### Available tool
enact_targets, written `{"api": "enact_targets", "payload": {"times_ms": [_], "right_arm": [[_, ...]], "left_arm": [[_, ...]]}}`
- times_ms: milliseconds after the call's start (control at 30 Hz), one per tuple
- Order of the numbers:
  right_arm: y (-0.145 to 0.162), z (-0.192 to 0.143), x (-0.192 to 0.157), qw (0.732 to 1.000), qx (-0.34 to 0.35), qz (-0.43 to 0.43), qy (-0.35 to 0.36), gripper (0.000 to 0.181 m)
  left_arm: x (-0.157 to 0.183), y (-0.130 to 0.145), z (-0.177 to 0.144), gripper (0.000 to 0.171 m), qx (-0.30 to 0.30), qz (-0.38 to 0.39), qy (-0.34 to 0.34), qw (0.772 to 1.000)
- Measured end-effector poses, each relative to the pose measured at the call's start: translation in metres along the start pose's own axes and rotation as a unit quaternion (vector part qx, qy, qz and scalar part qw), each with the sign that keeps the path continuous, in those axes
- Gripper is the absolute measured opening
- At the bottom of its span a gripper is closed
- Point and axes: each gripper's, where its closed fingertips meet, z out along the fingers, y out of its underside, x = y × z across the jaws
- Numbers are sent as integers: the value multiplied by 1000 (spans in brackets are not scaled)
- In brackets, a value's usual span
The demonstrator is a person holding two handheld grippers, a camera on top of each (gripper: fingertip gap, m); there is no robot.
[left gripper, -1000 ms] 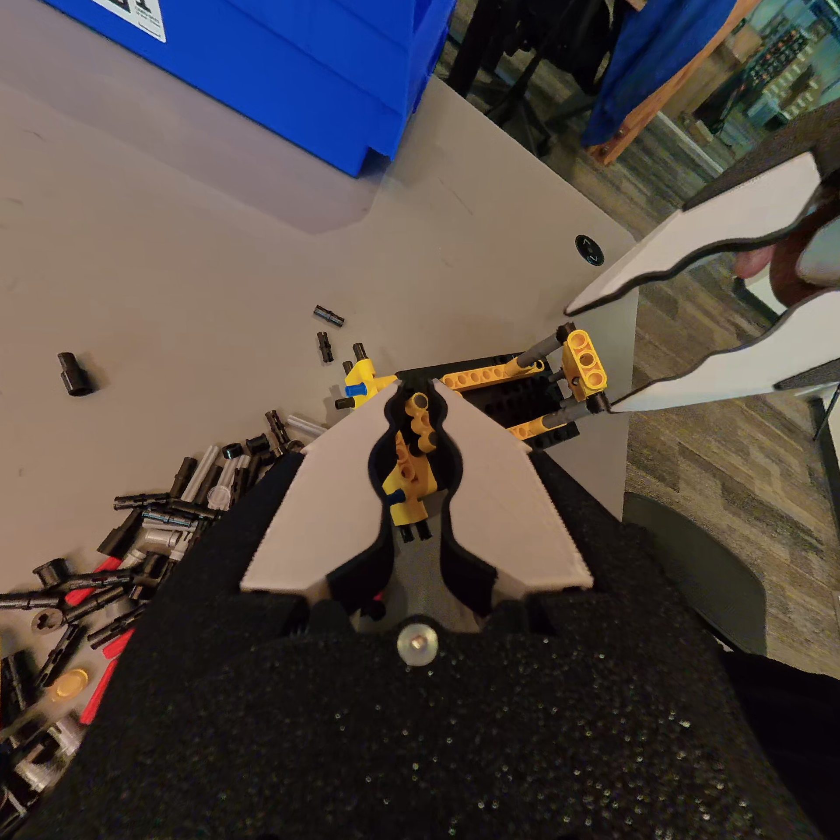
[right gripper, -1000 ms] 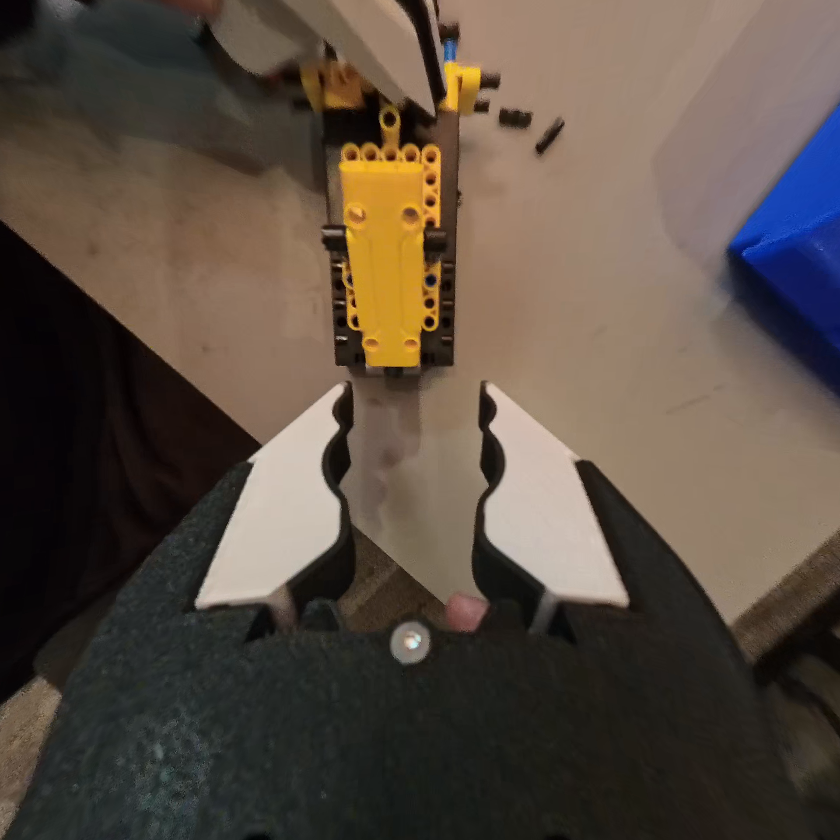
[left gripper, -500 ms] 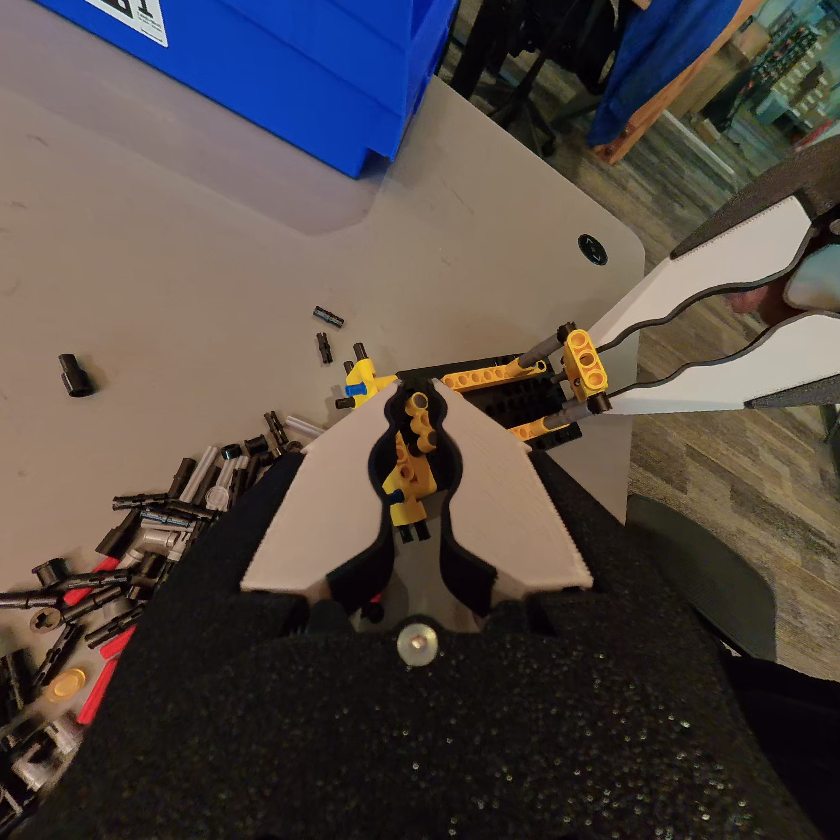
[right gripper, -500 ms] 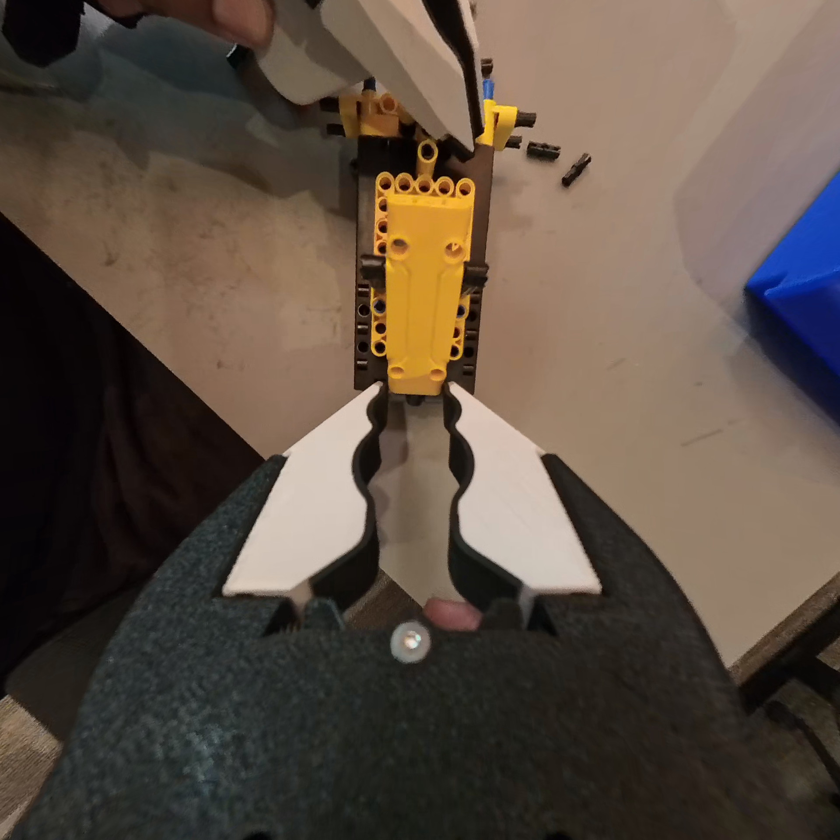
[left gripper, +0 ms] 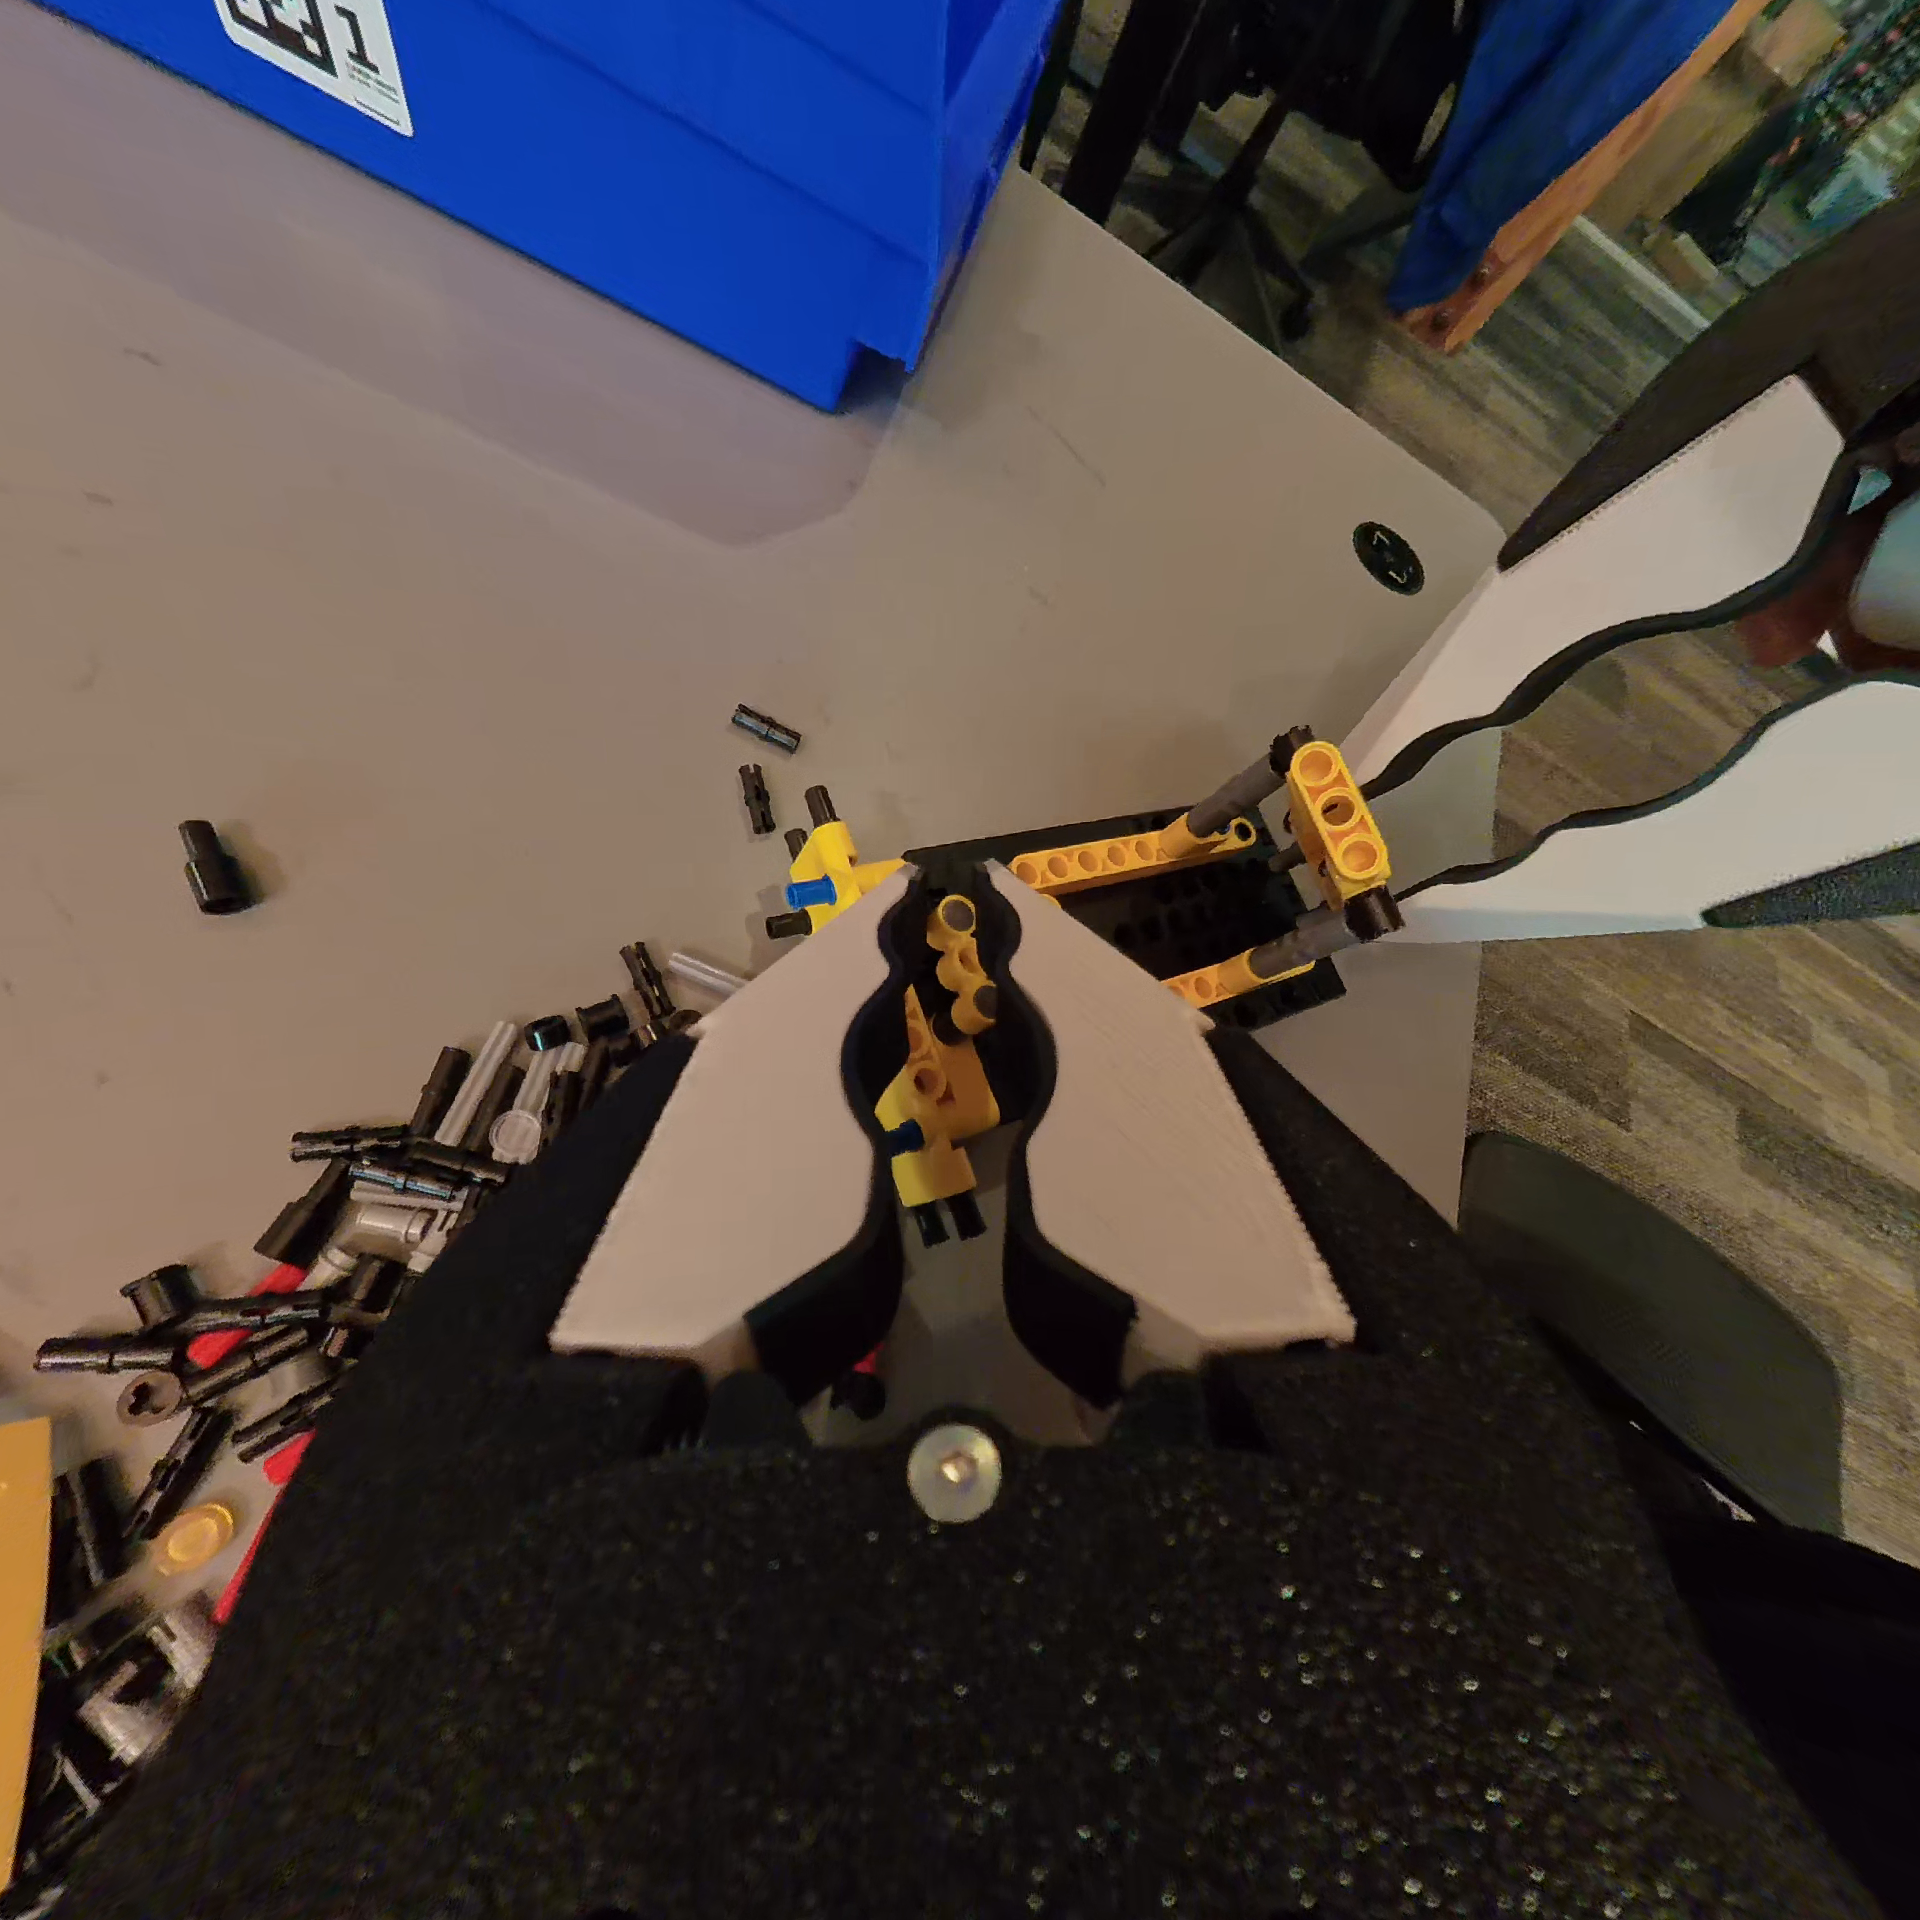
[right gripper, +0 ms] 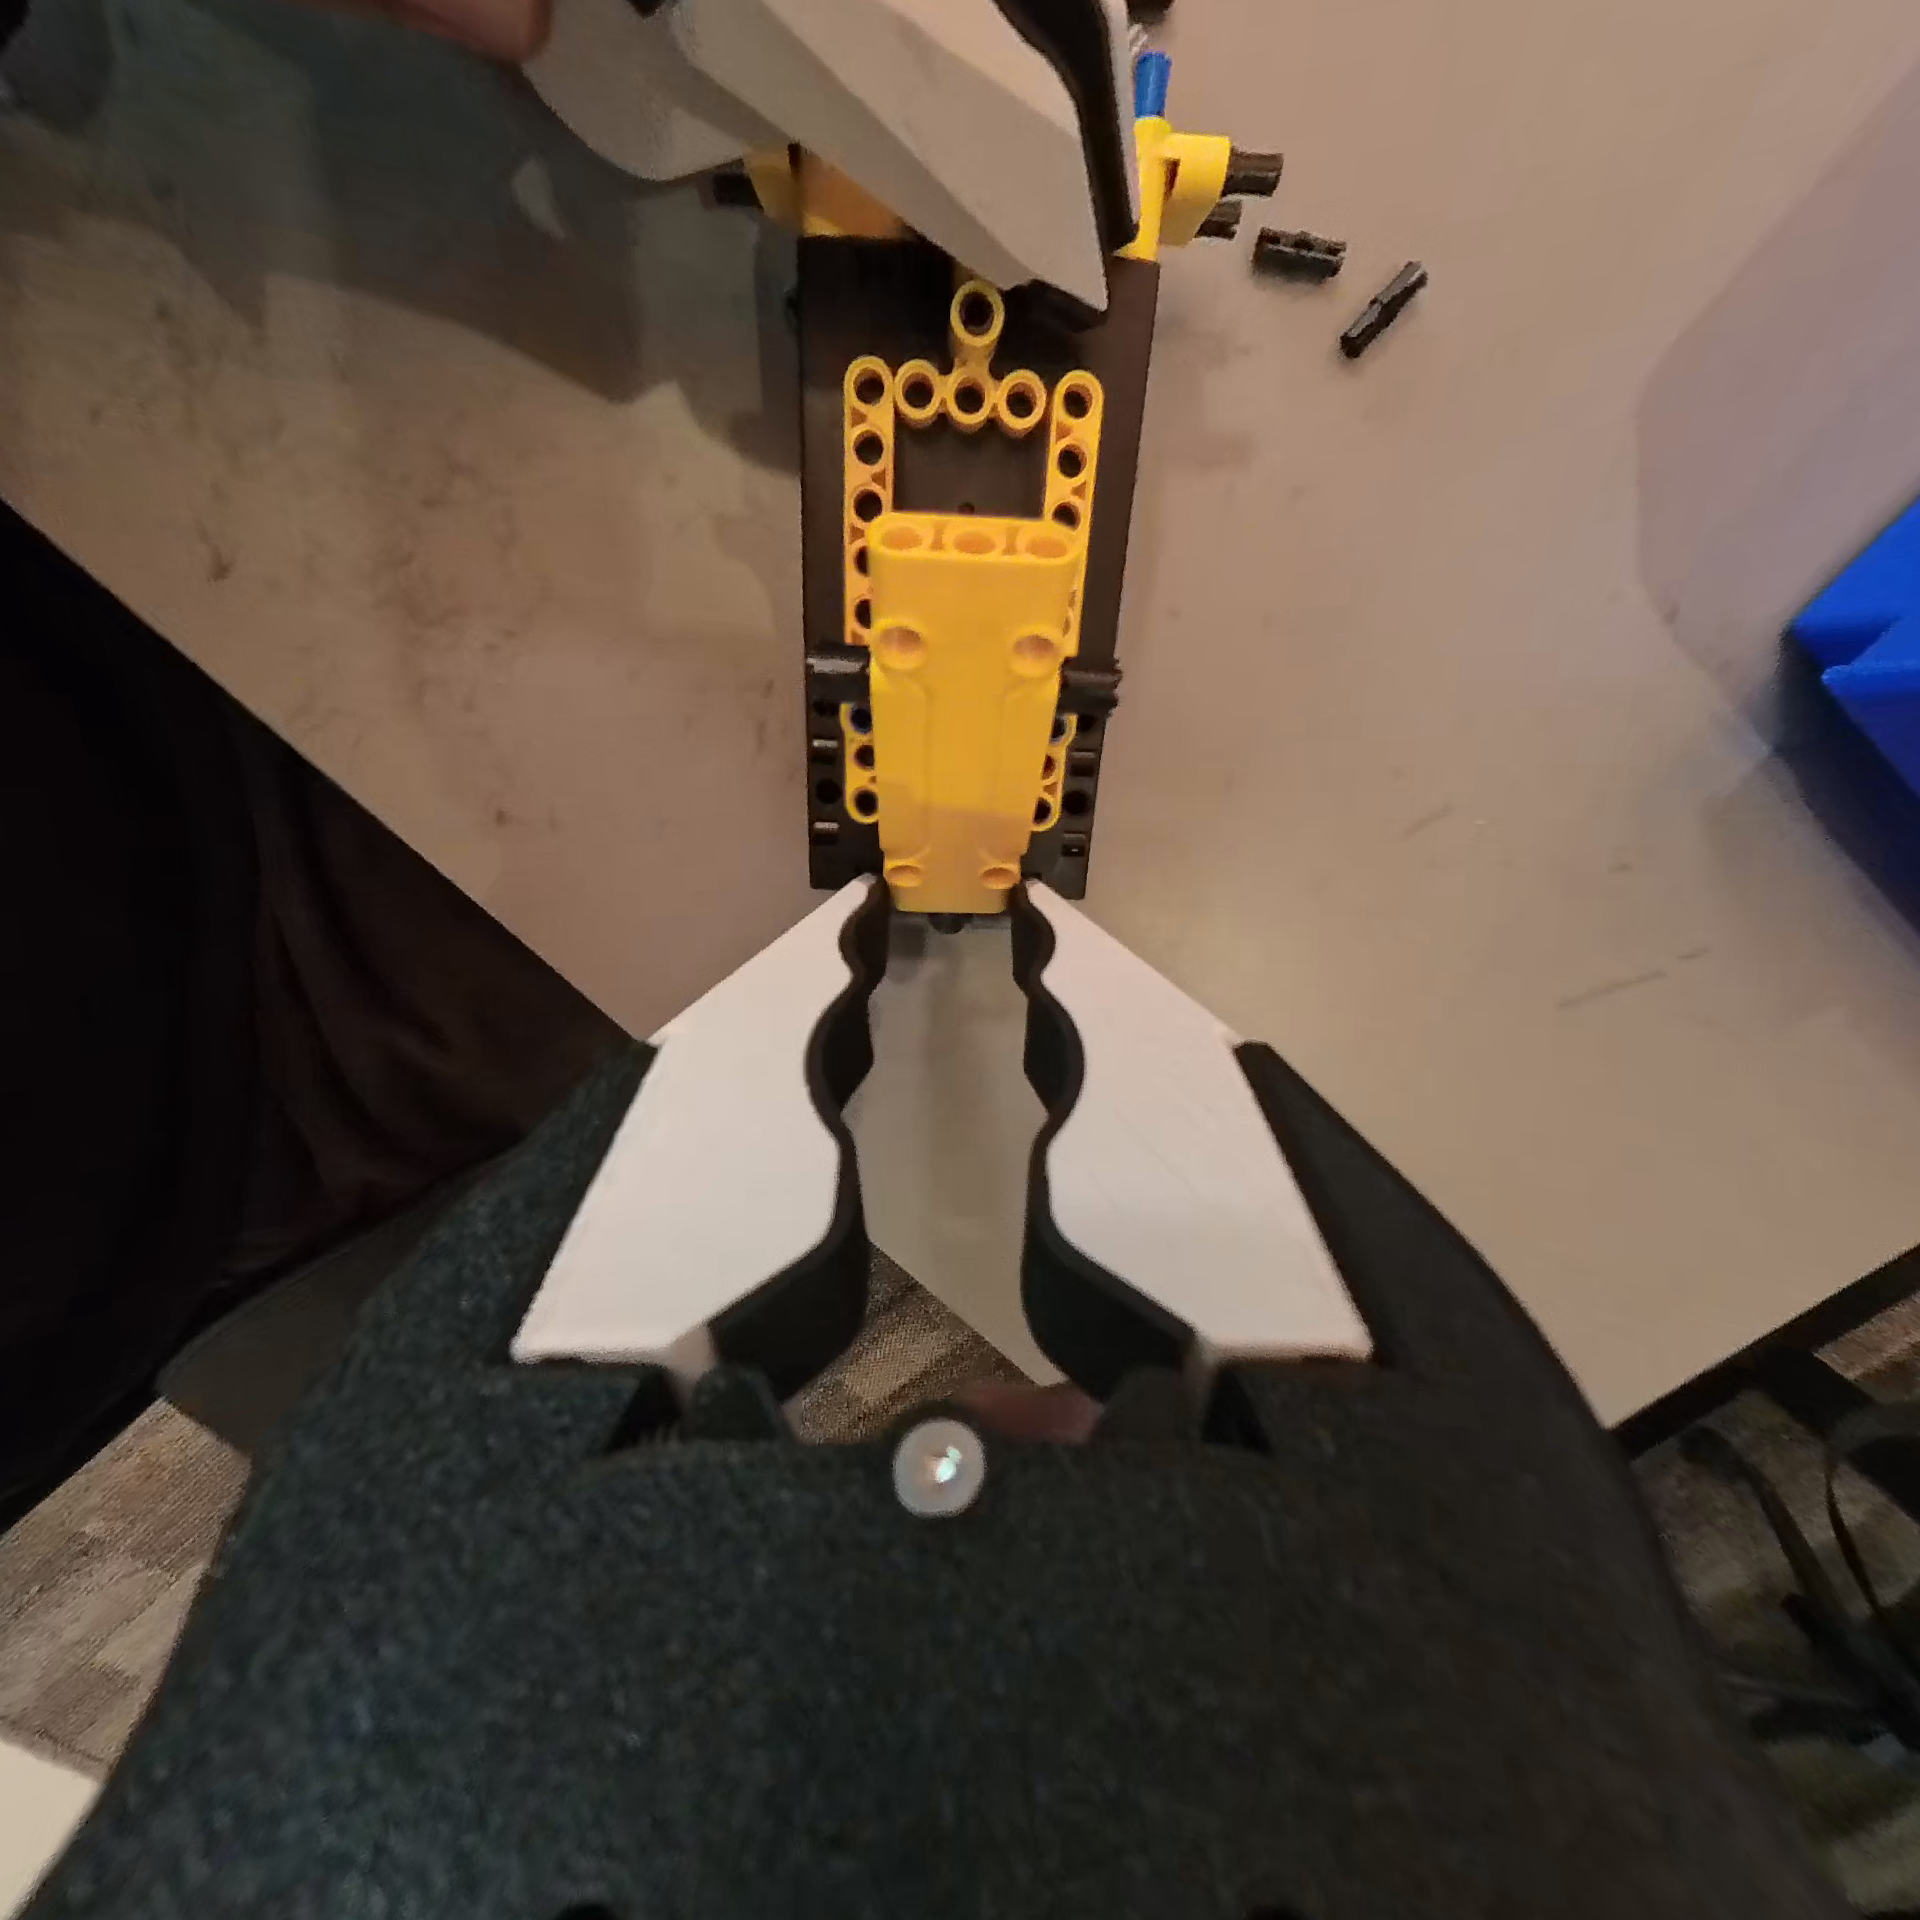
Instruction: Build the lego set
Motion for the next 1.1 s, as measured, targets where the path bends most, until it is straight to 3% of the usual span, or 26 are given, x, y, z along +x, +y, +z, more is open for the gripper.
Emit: {"api": "enact_targets", "payload": {"times_ms": [500, 1100], "right_arm": [[-1, 1, -1, 999, -50, -20, -7, 22], [-1, 1, 0, 998, -57, -7, -5, 23]], "left_arm": [[0, 1, 0, 8, -7, 12, -5, 1000], [-2, 1, -1, 8, -7, 17, -5, 1000]]}}
